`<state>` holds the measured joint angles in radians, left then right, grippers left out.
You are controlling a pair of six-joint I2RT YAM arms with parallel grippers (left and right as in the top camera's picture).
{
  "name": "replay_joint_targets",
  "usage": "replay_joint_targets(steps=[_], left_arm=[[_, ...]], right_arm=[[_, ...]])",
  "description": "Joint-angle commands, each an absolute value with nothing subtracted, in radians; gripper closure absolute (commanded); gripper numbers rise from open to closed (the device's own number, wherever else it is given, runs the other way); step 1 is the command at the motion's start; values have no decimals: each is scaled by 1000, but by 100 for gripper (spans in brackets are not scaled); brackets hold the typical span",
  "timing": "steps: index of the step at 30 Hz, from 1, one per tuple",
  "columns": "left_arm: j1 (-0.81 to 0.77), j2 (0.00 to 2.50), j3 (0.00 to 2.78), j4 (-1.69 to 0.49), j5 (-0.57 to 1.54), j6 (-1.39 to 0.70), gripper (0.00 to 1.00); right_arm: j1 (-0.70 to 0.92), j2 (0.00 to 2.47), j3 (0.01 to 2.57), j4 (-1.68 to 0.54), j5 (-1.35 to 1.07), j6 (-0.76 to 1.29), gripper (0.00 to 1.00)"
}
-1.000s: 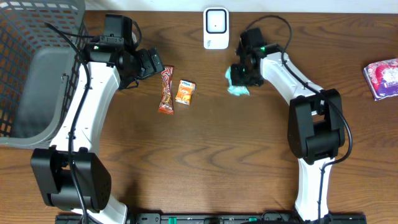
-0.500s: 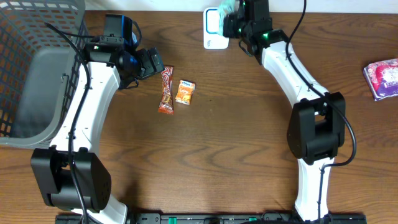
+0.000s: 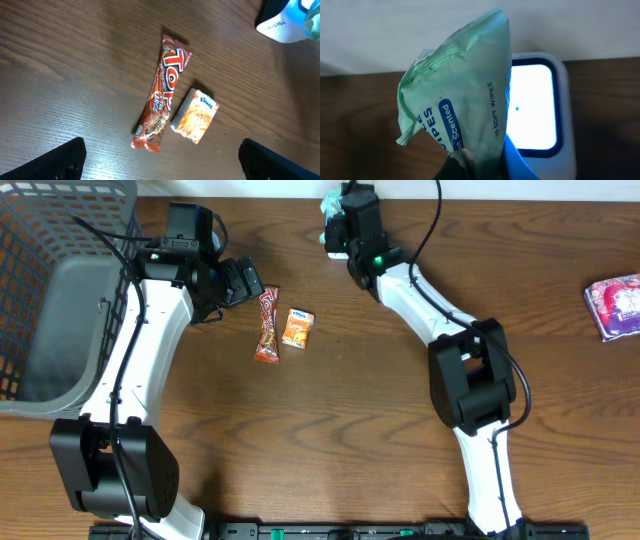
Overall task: Scan the item barcode
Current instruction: 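Hold mint pack with right gripper in front of scanner, then carry mint pack right and drop it beside wipes pack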
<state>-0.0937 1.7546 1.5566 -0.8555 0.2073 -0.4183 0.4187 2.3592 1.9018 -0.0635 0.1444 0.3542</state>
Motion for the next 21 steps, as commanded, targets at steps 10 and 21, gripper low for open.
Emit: replay_joint_targets(steps=[10, 21], left_arm=[[-93, 1760, 1567, -856, 208, -413, 2], [-93, 1760, 1567, -856, 208, -413, 2]], right_arm=[[235, 2089, 1917, -420, 541, 319, 99], [-186, 2086, 1916, -1010, 640, 802, 99]])
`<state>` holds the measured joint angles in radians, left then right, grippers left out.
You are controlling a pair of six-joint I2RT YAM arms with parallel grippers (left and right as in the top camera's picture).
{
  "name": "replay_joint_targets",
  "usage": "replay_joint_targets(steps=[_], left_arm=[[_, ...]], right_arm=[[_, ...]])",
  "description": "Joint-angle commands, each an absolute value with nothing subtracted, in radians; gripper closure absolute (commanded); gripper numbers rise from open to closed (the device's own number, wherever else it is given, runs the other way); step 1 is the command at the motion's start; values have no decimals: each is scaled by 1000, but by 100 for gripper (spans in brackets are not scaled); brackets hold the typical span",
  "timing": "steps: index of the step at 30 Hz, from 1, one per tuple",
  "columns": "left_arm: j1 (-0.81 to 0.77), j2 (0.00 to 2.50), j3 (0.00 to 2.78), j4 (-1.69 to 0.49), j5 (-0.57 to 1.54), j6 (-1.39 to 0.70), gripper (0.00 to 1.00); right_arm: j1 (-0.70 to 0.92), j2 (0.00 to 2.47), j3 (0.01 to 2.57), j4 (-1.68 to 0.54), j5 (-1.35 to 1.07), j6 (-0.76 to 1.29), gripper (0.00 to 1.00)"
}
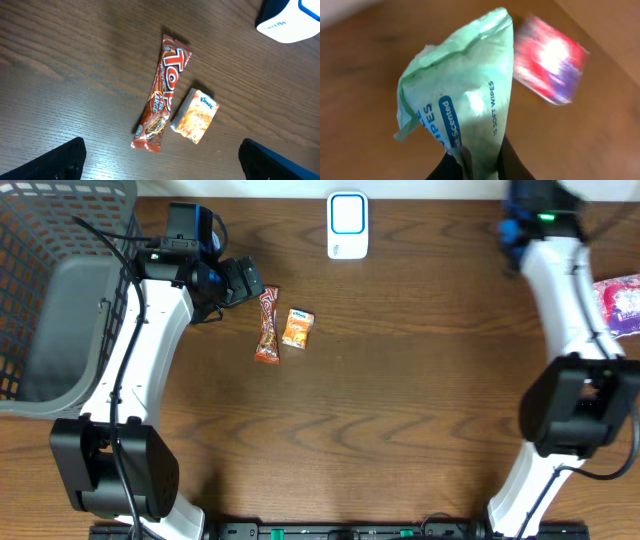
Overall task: Scan the item barcode
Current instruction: 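Carry mint pack right and drop it beside wipes pack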
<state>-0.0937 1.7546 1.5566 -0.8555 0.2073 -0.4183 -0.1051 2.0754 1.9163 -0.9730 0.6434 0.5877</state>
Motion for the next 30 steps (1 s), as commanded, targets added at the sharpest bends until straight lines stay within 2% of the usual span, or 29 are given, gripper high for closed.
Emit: replay_joint_targets(steps=[1, 7, 16, 23, 24, 25, 26, 30], left_arm=[[-93, 1760, 1567, -856, 208, -413, 2], [-93, 1760, 1567, -856, 208, -413, 2], [-93, 1760, 1567, -856, 208, -413, 2], [-93, 1760, 1567, -856, 208, -413, 2], [-93, 1760, 1567, -856, 208, -413, 2], [-93, 1760, 1567, -856, 208, -413, 2], [-93, 1760, 1567, -856, 208, -413, 2], [-93, 1760, 1567, -856, 208, -413, 2]], right_arm=[[-224, 2092, 1916, -1030, 599, 829, 99], [-427, 2142, 1915, -1083, 390, 876, 99], [-588, 2243, 1914, -1113, 394, 876, 99], [-636, 2323, 1914, -1063, 394, 875, 98], [-638, 2332, 1914, -1052, 393, 875, 96], [-640, 2342, 1914, -1032, 387, 873, 88], [-640, 2351, 1914, -1010, 373, 855, 86], [-635, 2369, 1914, -892, 239, 763, 87]])
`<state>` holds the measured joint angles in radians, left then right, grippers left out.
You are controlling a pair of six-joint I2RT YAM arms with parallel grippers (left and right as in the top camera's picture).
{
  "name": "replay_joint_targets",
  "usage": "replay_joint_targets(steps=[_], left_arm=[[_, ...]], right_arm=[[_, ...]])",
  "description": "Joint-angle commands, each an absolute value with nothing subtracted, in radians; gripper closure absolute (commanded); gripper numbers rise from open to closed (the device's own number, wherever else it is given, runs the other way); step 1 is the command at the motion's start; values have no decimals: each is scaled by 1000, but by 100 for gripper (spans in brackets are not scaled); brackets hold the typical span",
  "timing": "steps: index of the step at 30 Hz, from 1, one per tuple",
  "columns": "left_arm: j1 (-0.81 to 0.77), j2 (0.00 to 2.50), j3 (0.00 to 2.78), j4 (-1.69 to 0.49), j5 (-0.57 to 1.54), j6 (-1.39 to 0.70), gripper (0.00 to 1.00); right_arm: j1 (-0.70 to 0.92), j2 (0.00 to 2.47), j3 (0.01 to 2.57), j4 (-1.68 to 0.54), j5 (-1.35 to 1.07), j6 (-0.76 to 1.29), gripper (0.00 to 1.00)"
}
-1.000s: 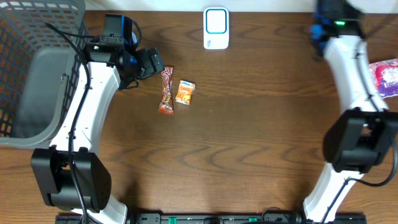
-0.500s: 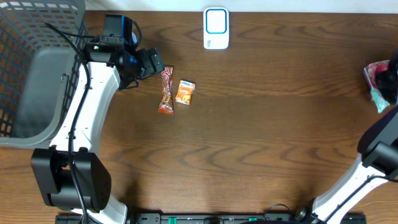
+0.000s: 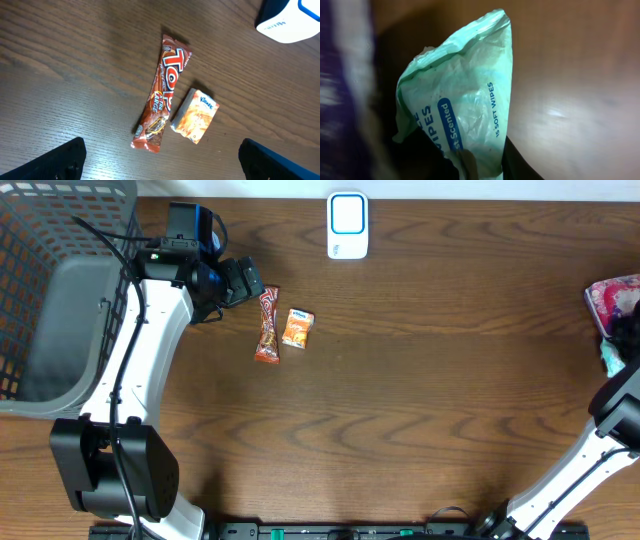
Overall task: Scan the item barcode
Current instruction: 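Carry mint pack right and drop it beside wipes pack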
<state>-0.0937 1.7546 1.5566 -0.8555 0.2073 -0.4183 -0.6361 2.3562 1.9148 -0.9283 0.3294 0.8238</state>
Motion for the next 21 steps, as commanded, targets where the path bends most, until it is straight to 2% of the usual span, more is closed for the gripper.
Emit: replay_joint_targets(steps=[1, 4, 9, 11, 13, 17, 20, 21], left_arm=[[-93, 1760, 1567, -856, 208, -413, 2], [-93, 1760, 1567, -856, 208, -413, 2], [-93, 1760, 1567, -856, 208, -413, 2], [-93, 1760, 1567, -856, 208, -413, 2], [-93, 1760, 1567, -856, 208, -413, 2], [-93, 1760, 1567, -856, 208, -413, 2], [-93, 1760, 1567, -856, 208, -413, 2], [-93, 1760, 1567, -856, 208, -413, 2]], right_arm=[[-630, 2370, 1914, -865, 202, 755, 87], [-604, 2371, 1914, -791, 96, 731, 83], [-555, 2368, 1919, -748, 43, 724, 59], [-541, 2359, 1920, -752, 55, 724, 57], [-530, 2340, 1920, -760, 66, 724, 49], [-519, 2268, 1921, -796, 81, 725, 50], [-516, 2193, 1921, -821, 123, 725, 38], [-516, 2167, 1921, -831, 141, 725, 37]])
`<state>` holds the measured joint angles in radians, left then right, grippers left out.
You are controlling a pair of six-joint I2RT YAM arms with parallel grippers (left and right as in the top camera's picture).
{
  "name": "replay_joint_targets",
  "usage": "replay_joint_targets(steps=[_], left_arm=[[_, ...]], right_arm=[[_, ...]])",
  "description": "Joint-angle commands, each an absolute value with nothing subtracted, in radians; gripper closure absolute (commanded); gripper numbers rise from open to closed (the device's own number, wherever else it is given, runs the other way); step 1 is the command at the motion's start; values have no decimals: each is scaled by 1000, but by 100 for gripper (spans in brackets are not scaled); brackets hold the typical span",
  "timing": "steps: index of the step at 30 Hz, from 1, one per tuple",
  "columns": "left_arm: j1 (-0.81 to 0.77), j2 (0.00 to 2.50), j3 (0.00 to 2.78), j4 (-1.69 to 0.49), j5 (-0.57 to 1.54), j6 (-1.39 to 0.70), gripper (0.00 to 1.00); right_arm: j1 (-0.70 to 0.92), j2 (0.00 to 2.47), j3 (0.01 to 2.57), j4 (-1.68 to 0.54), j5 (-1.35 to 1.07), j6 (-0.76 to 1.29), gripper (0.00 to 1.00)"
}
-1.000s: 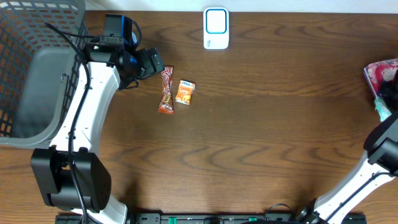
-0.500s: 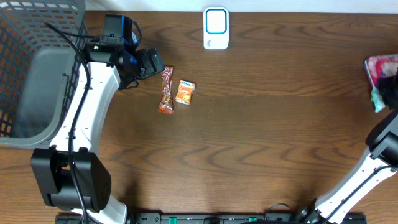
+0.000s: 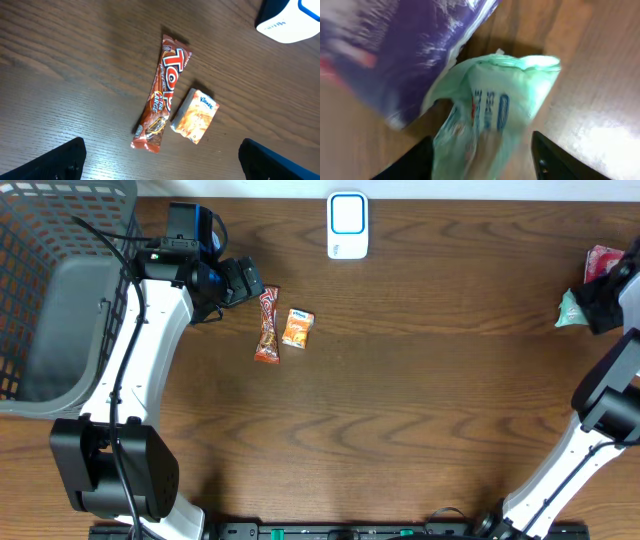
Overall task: Scan the item barcode
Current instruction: 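Carry mint pack right and drop it beside wipes pack, then reach right gripper to orange Kleenex tissue pack and grasp it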
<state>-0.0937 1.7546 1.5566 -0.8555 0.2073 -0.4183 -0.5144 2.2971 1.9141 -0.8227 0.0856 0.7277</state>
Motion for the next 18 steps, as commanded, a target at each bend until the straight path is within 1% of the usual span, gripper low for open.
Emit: replay_joint_targets(steps=[1, 4, 7, 9, 14, 16, 18], left_arm=[[-93, 1760, 1567, -856, 208, -413, 2], [-93, 1760, 1567, -856, 208, -413, 2], [-93, 1760, 1567, -856, 208, -413, 2], [-93, 1760, 1567, -856, 208, -413, 2], [-93, 1760, 1567, -856, 208, -413, 2], [-93, 1760, 1567, -856, 208, -413, 2], [-93, 1760, 1567, -856, 208, -413, 2]], right_arm=[[-515, 2144, 1921, -839, 160, 724, 38], [-509, 2077, 1921, -870, 216, 724, 38], [-496, 2039, 1921, -897, 199, 716, 42], [-476, 2033, 1921, -909, 96, 675, 42], [-368, 2063, 1918, -903, -341, 550, 39], [-298, 2085, 1918, -891, -421, 520, 38], [-213, 2114, 1918, -889, -451, 515, 38]])
